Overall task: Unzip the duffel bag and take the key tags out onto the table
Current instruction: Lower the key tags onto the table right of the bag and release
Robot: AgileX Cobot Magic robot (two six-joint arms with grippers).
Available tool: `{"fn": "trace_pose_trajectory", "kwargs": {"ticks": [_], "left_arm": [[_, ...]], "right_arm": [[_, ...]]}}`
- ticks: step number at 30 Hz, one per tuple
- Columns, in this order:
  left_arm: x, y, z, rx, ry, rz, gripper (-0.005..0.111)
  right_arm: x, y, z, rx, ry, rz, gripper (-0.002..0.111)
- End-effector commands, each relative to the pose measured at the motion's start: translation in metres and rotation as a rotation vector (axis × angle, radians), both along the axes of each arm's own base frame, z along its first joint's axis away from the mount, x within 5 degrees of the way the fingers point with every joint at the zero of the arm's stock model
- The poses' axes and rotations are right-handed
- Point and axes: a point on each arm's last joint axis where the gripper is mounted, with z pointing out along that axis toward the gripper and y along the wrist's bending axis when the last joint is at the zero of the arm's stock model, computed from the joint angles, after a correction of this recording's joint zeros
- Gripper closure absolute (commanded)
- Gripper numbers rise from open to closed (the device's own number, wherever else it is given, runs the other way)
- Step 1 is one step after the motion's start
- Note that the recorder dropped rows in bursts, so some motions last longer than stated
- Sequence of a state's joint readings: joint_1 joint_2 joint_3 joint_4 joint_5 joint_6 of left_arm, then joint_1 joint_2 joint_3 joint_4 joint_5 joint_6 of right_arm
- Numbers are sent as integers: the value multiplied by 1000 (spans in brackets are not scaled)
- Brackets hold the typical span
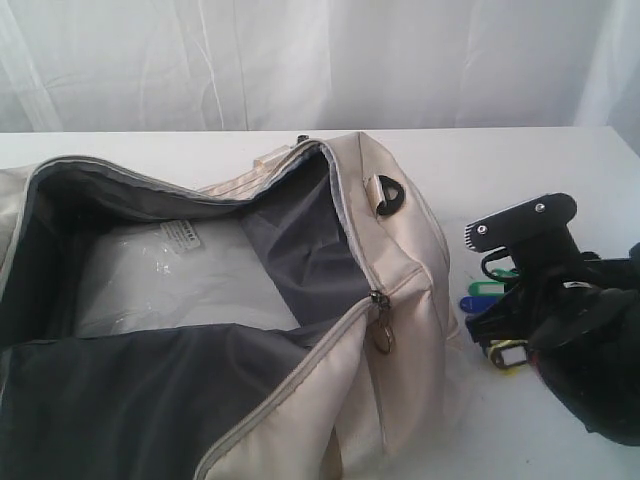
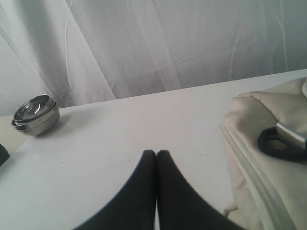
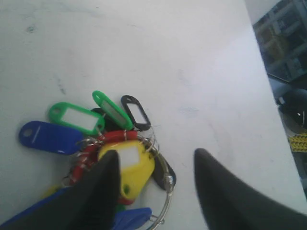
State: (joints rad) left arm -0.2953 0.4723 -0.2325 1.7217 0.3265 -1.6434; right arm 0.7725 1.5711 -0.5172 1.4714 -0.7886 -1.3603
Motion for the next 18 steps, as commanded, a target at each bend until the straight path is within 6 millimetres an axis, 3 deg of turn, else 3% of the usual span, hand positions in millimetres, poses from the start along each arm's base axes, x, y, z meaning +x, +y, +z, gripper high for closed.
{"fn": "trace_pose_trajectory", "kwargs": {"ticks": [1,5,9,13,18], "left_arm": [[-1,0,1,18,-12,-6,107],[-1,0,1,18,-12,-6,107],[-1,0,1,18,-12,-6,107],[-1,0,1,18,-12,-6,107],[-1,0,1,18,-12,-6,107]], "right_arm": [[-1,-14,9,-17,-73,-148,36],[-4,-18,26,37,-124,-156,39],[-13,-21,56,181,-186,-120,39],[-31,-34,95,332,-284,-66,39],[-62,-57,127,448,-389,14,44]]}}
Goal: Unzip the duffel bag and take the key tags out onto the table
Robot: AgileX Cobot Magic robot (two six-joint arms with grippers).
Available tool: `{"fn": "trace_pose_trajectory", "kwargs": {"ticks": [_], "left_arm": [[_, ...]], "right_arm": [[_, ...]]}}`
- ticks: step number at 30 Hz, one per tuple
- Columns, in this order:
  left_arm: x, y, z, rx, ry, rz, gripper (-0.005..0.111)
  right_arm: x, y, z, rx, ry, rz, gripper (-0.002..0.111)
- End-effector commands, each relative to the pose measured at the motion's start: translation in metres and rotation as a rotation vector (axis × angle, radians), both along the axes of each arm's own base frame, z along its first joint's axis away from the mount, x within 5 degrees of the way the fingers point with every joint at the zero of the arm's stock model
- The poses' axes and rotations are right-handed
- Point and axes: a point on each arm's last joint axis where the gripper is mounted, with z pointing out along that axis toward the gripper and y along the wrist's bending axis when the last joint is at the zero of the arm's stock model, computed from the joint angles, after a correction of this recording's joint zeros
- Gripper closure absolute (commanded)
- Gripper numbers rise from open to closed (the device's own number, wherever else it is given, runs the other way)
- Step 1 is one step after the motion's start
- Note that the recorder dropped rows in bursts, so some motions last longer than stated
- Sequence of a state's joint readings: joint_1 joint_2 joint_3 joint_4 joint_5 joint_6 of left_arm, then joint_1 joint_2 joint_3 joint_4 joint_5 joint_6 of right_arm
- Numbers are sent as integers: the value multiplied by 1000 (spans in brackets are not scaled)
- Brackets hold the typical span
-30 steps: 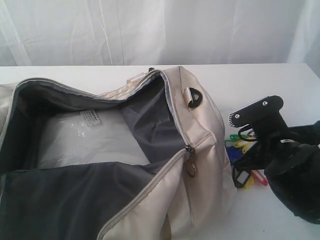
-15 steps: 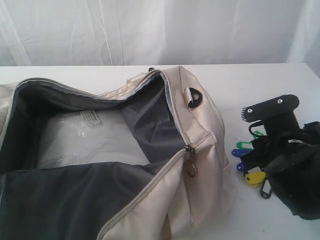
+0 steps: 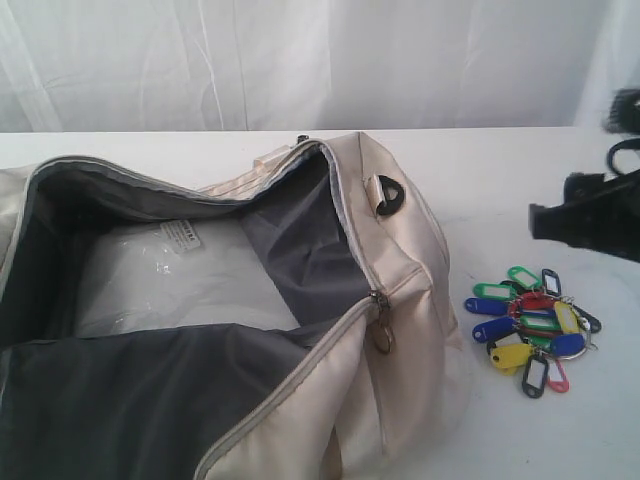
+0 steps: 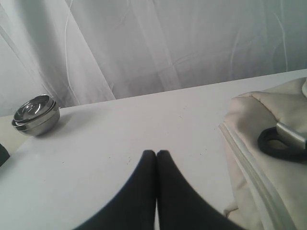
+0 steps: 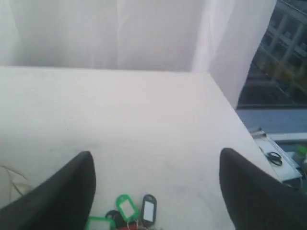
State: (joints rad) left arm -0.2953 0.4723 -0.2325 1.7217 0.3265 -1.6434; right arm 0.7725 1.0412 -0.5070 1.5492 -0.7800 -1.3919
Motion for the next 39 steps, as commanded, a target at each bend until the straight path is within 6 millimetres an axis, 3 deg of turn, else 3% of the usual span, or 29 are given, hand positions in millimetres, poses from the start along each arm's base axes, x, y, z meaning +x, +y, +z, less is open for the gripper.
{"fn": "trace_pose_trajectory", "kwargs": {"ticks": [1,4,8,15,20,39], "left_arm": [[-1,0,1,18,-11,-8,107],[0,-1,1,16,-12,-14,107],[0,-5,3,8,-12,-62,107],[2,-23,7,-31,-6,-253,107],[1,-29,6,-114,0,-312,107],[1,-29,6,-112,0,-311,107]], "right_arm": [[-28,-25,22,76,-98,44,46],[-50,-45,27,130,-154,44,52],[-74,-68,17,180,-183,46,64],[-103,-86,7,184,-297,172,107],[-115,-86,6,212,-373,274,108],[-115,-89,5,218,-378,250,108]]}}
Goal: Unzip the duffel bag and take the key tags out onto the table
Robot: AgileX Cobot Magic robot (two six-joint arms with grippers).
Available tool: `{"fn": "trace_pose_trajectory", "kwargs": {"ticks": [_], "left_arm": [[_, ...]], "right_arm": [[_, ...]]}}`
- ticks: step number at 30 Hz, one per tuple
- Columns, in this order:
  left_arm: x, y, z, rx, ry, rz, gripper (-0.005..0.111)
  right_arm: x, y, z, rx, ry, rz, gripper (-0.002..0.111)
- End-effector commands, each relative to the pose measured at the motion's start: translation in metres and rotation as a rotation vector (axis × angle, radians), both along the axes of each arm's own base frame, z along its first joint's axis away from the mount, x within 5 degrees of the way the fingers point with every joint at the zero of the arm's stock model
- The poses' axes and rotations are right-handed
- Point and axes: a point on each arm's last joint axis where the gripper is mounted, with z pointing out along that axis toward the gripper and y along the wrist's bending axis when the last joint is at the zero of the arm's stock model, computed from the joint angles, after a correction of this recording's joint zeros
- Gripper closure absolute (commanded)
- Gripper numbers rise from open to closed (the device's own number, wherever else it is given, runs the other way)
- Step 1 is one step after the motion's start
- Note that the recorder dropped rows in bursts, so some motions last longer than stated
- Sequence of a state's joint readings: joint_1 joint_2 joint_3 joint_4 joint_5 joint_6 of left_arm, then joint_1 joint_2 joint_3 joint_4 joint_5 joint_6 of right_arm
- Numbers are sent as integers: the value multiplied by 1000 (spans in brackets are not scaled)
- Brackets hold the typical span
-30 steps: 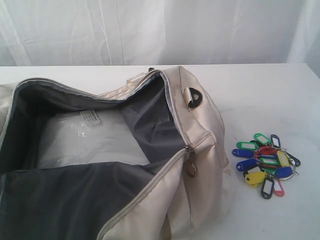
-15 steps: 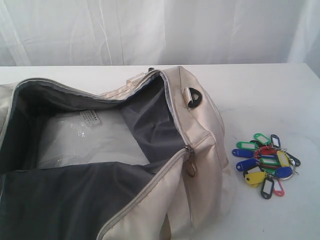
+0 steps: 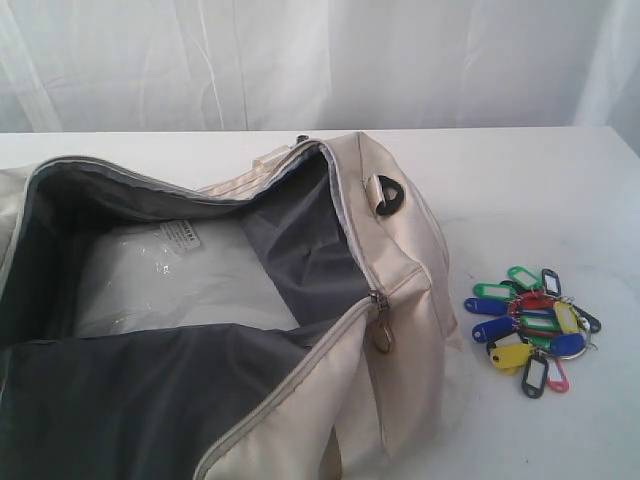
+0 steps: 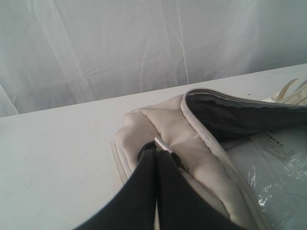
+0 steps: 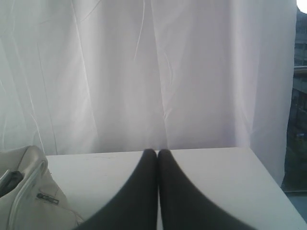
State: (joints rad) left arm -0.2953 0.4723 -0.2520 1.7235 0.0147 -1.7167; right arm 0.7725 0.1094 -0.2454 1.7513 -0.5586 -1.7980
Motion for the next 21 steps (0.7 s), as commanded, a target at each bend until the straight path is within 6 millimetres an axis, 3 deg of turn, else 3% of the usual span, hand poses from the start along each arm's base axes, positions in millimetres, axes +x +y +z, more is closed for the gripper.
{"fn": "trace_pose_trajectory", "kwargs": {"ticks": [1,14,16,19,21], "left_arm": [[-1,-1,3,5,-18,-13,107],[-1,-1,3,8,-18,-11,107],[-2,8,6,66,-46,67,107],[-12,16,11,-97,-91,142,107],[-19,18,15,-117,-138,148,107]], "right_arm": [[0,0,-2,-17,-5,-4,108],[0,0,-2,-17,-5,-4,108],[0,0,-2,-17,-5,-4,108],[0,0,-2,-17,-5,-4,108],[0,0,-2,-17,-5,-4,108]]}}
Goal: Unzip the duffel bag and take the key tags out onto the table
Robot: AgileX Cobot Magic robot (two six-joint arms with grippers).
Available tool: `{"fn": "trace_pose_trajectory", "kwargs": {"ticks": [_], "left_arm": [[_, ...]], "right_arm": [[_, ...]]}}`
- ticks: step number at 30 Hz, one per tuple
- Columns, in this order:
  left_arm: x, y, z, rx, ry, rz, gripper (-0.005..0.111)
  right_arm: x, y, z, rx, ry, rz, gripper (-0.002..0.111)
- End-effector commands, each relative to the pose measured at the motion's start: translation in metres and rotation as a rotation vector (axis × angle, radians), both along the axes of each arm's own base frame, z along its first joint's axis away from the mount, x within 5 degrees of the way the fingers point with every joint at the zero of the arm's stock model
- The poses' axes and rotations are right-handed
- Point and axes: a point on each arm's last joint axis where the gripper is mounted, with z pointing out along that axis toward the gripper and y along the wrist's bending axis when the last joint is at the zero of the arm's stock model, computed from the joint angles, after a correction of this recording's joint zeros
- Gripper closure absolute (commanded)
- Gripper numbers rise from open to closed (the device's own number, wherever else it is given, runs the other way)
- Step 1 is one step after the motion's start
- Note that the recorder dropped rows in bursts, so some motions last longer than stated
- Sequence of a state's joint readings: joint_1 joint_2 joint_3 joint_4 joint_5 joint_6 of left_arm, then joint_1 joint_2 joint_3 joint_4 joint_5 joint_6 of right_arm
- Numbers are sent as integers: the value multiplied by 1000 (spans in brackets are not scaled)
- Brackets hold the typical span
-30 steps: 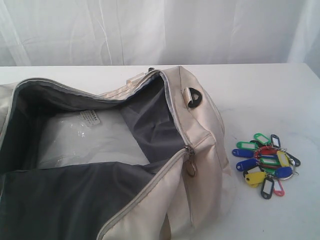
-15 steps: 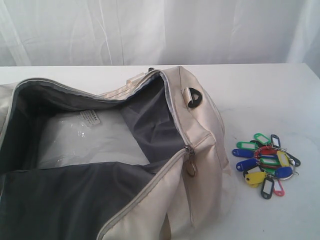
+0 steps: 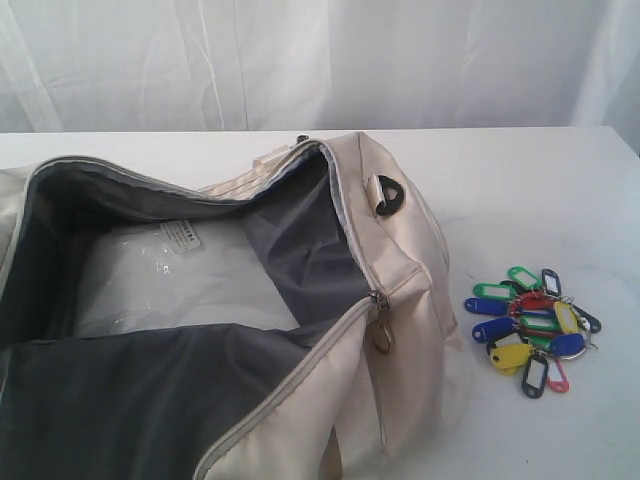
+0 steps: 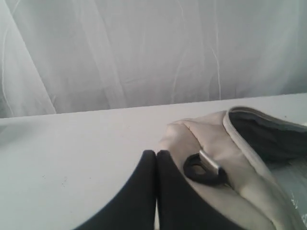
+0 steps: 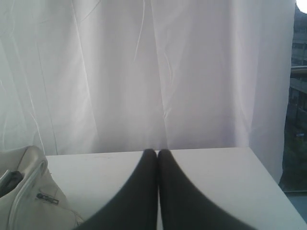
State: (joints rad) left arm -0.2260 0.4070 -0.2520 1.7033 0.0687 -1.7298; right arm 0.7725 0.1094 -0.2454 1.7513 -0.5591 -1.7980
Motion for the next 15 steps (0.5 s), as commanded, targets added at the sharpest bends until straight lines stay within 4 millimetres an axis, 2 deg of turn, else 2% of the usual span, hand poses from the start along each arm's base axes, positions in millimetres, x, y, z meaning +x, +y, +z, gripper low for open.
{"fn": "trace_pose_trajectory", "kwargs": {"ticks": [1,6,12,15], "left_arm": [[-13,3,9,-69,-88,10,107],[-31,-8,16,50,-184,-88,107],[-53,11,26,31,-335,135,107],[-62,15,20,22,-378,187,107]], "right_arm": [[0,0,-2,-17,-5,-4,108],[0,0,-2,-17,-5,-4,108],[0,0,-2,-17,-5,-6,108],[0,0,-2,-17,-5,-6,108]]}}
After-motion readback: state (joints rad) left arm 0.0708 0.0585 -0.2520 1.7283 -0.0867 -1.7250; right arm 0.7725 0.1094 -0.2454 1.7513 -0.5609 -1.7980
